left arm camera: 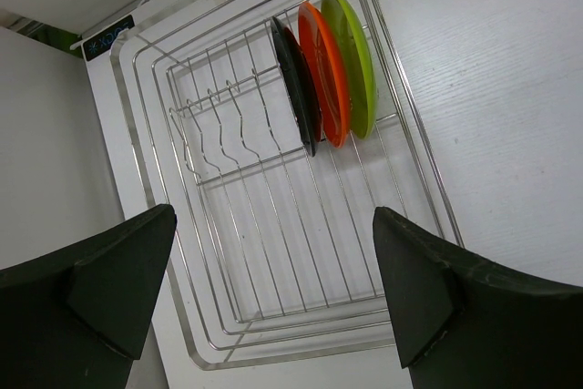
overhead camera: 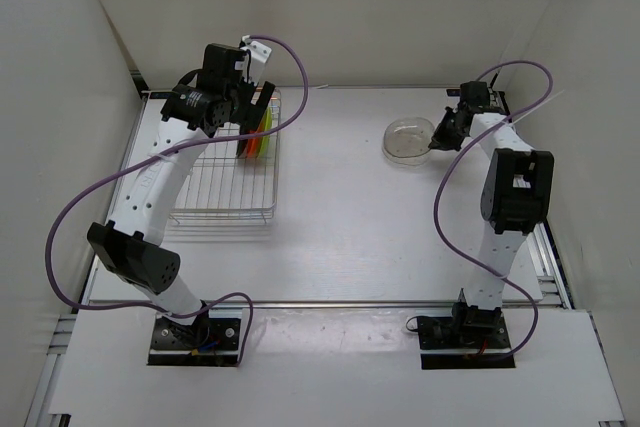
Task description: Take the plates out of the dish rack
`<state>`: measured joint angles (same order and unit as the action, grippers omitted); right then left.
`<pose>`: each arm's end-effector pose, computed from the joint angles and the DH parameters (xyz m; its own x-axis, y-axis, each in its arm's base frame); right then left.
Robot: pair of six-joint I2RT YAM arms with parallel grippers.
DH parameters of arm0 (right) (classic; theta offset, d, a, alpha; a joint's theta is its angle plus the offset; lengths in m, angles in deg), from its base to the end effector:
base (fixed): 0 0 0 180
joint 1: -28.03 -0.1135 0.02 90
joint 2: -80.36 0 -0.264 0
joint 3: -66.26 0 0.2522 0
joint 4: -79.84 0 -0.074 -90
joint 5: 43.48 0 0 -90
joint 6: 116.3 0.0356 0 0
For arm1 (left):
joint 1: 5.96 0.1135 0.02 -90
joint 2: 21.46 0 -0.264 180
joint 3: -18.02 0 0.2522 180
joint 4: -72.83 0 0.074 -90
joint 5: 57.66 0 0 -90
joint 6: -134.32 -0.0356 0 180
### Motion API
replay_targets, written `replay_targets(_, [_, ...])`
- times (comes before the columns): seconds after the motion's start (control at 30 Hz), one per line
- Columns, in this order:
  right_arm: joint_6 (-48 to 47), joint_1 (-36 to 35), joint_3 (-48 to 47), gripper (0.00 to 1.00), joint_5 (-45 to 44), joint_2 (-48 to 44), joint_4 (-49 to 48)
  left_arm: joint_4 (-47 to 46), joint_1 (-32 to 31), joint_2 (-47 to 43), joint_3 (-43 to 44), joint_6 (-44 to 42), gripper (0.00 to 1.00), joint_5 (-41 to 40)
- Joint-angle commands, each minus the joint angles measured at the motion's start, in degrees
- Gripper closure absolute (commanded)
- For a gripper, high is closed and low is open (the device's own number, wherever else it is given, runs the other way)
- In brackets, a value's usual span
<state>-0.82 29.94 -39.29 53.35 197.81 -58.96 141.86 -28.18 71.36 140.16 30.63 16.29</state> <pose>0.4540 -0.0109 0.2083 -0.7380 0.4520 -0.5011 0.3093 0.8865 0.3441 0.3149 -0.1180 0.4315 -0.5352 0.4643 -0.7056 0.3018 0.8853 0.3537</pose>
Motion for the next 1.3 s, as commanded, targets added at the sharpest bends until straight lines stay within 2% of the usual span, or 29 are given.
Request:
replay_targets(0.0, [1.33,0.28,-3.13,1.00,1.08,0.85,0.07,-0.51,0.07,-3.43,0.78,-0.19,0.00,0.06])
replay_targets(0.13, [1.33,0.28,-3.13,0.99,1.61,1.38,0.60,-0.51,0.07,-3.43,0.78,-0.19,0.00,0.06])
replay_targets(0.23, [1.33,0.28,-3.66,0.93,1.61,1.90,0.60,-0.51,0.07,-3.43,0.78,-0.19,0.00,0.06])
replay_targets(0.5, [1.33,0.28,-3.66,0.85,2.13,1.91,0.60,-0.51,0.07,-3.43,0.78,-0.19,0.00,0.06])
replay_targets(0.53, [1.33,0.28,-3.66,0.80,2.13,1.91,0.60,-0.51,0.07,-3.43,0.78,-0.19,0.00,0.06])
replay_targets(0.63, [0.81,0.28,-3.66,0.72,2.66,1.91,0.60,-0.51,0.07,-3.43,0.78,-0.19,0.00,0.06])
replay_targets(0.7, [0.81,0.28,-3.66,0.59,2.66,1.91,0.60,-0.51,0.07,-3.43,0.78,-0.19,0.00,0.06])
replay_targets(0.77, [0.28,0.28,-3.66,0.50,2.66,1.91,0.60,-0.51,0.07,-3.43,0.78,-0.19,0.00,0.06])
replay_targets(0.97, [-0.34,0.28,-3.13,0.41,2.66,0.15,1.12,-0.51,0.07,-3.43,1.31,-0.19,0.00,0.06])
replay_targets(1.07, [-0.86,0.89,-3.13,0.31,2.66,-1.95,1.74,-0.51,0.07,-3.43,1.31,0.42,0.00,0.06])
replay_targets(1.1, [-0.86,0.90,-3.13,0.23,2.66,-2.48,1.74,-0.51,0.07,-3.43,0.70,0.42,0.00,0.06])
replay_targets(1.27, [-5.69,0.90,-3.75,0.05,3.36,-7.05,4.28,-1.04,3.05,-3.43,-1.33,4.02,0.00,4.62])
